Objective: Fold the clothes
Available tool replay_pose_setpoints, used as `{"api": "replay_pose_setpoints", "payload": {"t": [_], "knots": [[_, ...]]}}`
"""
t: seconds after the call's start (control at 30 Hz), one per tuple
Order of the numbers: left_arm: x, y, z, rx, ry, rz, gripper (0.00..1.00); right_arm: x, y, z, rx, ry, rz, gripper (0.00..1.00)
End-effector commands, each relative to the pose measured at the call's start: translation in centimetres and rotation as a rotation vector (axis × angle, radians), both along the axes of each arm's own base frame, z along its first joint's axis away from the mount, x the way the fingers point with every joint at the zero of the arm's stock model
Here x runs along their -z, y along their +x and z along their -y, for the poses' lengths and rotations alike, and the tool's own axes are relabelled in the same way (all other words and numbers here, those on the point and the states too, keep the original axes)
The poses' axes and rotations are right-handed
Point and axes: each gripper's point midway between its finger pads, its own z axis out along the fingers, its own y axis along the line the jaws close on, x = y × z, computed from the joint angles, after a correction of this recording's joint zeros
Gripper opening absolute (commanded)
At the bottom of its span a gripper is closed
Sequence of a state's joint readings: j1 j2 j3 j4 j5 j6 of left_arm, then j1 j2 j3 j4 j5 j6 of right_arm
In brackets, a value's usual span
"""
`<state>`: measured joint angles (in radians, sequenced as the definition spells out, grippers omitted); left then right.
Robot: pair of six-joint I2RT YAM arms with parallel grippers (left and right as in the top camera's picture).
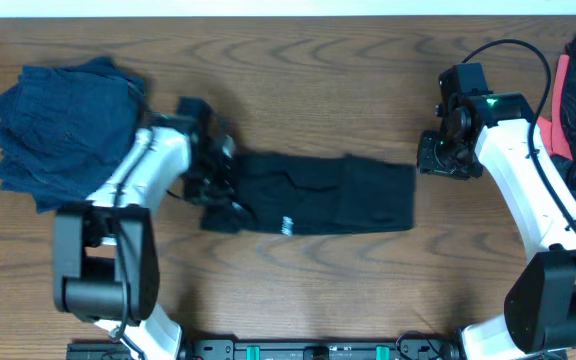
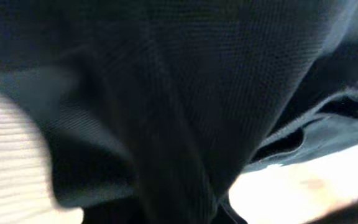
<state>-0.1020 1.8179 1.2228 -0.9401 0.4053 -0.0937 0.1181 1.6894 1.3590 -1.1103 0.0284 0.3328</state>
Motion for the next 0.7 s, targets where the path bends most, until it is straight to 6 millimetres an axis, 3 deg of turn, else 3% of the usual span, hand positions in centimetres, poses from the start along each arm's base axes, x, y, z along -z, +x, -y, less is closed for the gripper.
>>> {"api": "replay_pose_setpoints", "payload": {"t": [0.0,0.13,0.27,0.43,0.67], "knots": [[-2.3,2.5,-4.2,-0.072,0.119,0.059,0.06,-0.2,0.0,0.6,0.015,-0.019,0.005,0.34],[-5.0,3.4,-6.7,-0.121,0.173,0.066,0.06,-0.2,0.0,1.1,0.023,-0.045,0.006,0.34],[-6.9,3.8,-5.7,-0.114,0.151,0.074,0.06,-0.2,0.1,1.3,0.027,-0.048,0.007,0.34],[-7.2,3.2,-1.4,0.015,0.148,0.087,0.06,-0.2,0.0,1.4,0.028,-0.049,0.003,0.34],[-7.2,2.7,7.1,0.260,0.152,0.216,0.06,-0.2,-0.4,1.4,0.028,-0.050,-0.012,0.34]]}}
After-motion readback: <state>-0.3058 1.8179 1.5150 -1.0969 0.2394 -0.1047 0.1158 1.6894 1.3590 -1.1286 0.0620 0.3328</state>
